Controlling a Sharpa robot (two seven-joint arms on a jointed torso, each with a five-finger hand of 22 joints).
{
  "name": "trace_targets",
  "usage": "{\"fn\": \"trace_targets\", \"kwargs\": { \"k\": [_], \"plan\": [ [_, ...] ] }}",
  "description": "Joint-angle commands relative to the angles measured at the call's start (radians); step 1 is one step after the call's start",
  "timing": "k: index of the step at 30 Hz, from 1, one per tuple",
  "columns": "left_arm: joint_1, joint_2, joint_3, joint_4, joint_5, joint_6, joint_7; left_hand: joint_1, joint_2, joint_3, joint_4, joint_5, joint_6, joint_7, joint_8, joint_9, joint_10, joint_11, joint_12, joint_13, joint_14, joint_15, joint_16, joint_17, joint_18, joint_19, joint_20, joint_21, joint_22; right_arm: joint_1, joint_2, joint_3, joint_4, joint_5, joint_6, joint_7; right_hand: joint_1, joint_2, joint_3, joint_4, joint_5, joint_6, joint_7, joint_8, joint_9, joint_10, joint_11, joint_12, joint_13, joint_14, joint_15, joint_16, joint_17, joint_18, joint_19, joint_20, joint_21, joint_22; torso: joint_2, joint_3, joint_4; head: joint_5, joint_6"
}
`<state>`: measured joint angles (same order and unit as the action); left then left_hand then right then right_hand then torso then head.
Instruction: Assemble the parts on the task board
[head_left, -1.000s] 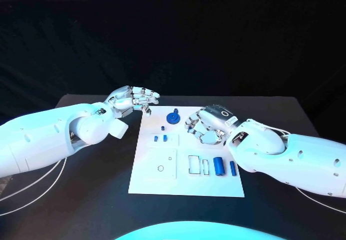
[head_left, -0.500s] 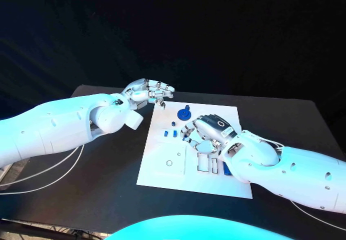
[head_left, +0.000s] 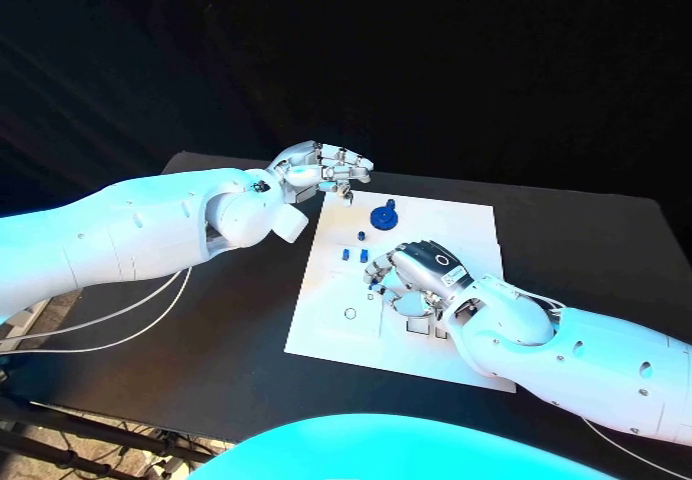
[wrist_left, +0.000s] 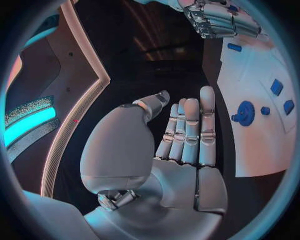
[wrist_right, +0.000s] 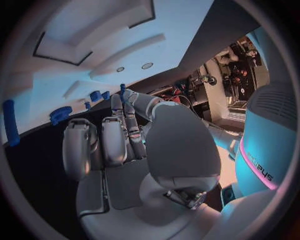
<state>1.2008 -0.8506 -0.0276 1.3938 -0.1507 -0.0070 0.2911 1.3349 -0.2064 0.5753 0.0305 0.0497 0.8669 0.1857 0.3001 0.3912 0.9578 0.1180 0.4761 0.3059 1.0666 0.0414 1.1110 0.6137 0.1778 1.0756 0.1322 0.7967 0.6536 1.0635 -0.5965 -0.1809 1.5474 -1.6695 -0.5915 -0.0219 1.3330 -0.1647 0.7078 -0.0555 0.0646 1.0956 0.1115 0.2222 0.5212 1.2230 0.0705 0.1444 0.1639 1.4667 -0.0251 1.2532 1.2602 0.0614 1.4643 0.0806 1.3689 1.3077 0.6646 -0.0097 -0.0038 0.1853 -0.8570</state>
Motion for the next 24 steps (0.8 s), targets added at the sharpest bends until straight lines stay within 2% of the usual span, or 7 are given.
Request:
{"fn": "trace_targets", "kwargs": {
  "k": [1,11,16,24],
  "plan": [
    [0.002,0.003,0.001,0.0,0.006,0.005,0.011,0.004,0.006,-0.007,-0.001,0.004,-0.008,0.002,0.004,0.001,-0.01,-0.001,0.006,0.0,-0.009,0.0,0.004,-0.001,0.006,0.006,-0.002,-0.005,-0.002,-0.005,0.002,-0.001,-0.003,-0.027,0.013,0.0,0.0,0.007,0.004,-0.003,0.004,0.002,0.002,0.002,0.001,0.033,-0.024,0.0,0.002,0.039,-0.006,0.002,0.0,-0.015,0.016,-0.007,-0.002,0.172,0.0,0.0004,0.0,0.005,-0.008],
    [0.002,0.006,0.001,-0.001,0.006,0.011,0.01,0.003,0.007,-0.008,0.001,0.004,-0.009,0.002,0.004,0.001,-0.01,-0.001,0.006,0.0,-0.009,0.0,0.004,-0.001,0.006,0.007,-0.002,-0.006,-0.002,-0.014,0.011,-0.004,-0.02,-0.029,0.026,-0.013,-0.001,0.006,0.004,-0.003,0.005,0.001,0.003,0.001,0.002,0.032,-0.023,-0.001,0.002,0.039,-0.005,0.002,0.0,-0.015,0.017,-0.006,-0.001,0.172,0.0,0.0005,0.0,0.005,-0.011],
    [0.002,0.005,0.001,-0.001,0.006,0.012,0.009,0.003,0.007,-0.008,0.001,0.004,-0.009,0.002,0.004,0.001,-0.01,-0.001,0.006,0.0,-0.009,0.0,0.004,-0.001,0.006,0.007,-0.002,-0.006,-0.002,-0.016,0.012,-0.004,-0.024,-0.031,0.037,-0.018,-0.001,0.006,0.004,-0.003,0.005,0.001,0.003,0.001,0.002,0.032,-0.023,-0.001,0.002,0.039,-0.005,0.002,0.0,-0.015,0.017,-0.006,-0.001,0.172,0.0,-0.0008,-0.0002,0.003,-0.012],
    [0.002,0.004,0.001,0.0,0.006,0.014,0.007,0.003,0.007,-0.008,0.001,0.004,-0.009,0.002,0.004,0.001,-0.01,-0.001,0.006,0.0,-0.009,0.0,0.004,-0.001,0.006,0.007,-0.002,-0.006,-0.002,-0.016,0.014,-0.005,-0.024,-0.037,0.05,-0.022,-0.002,0.007,0.005,-0.004,0.006,0.0,0.004,0.001,0.002,0.032,-0.022,-0.002,0.002,0.039,-0.004,0.003,0.0,-0.015,0.017,-0.006,-0.001,0.172,0.0,-0.0009,0.0001,0.006,-0.016]
  ]
}}
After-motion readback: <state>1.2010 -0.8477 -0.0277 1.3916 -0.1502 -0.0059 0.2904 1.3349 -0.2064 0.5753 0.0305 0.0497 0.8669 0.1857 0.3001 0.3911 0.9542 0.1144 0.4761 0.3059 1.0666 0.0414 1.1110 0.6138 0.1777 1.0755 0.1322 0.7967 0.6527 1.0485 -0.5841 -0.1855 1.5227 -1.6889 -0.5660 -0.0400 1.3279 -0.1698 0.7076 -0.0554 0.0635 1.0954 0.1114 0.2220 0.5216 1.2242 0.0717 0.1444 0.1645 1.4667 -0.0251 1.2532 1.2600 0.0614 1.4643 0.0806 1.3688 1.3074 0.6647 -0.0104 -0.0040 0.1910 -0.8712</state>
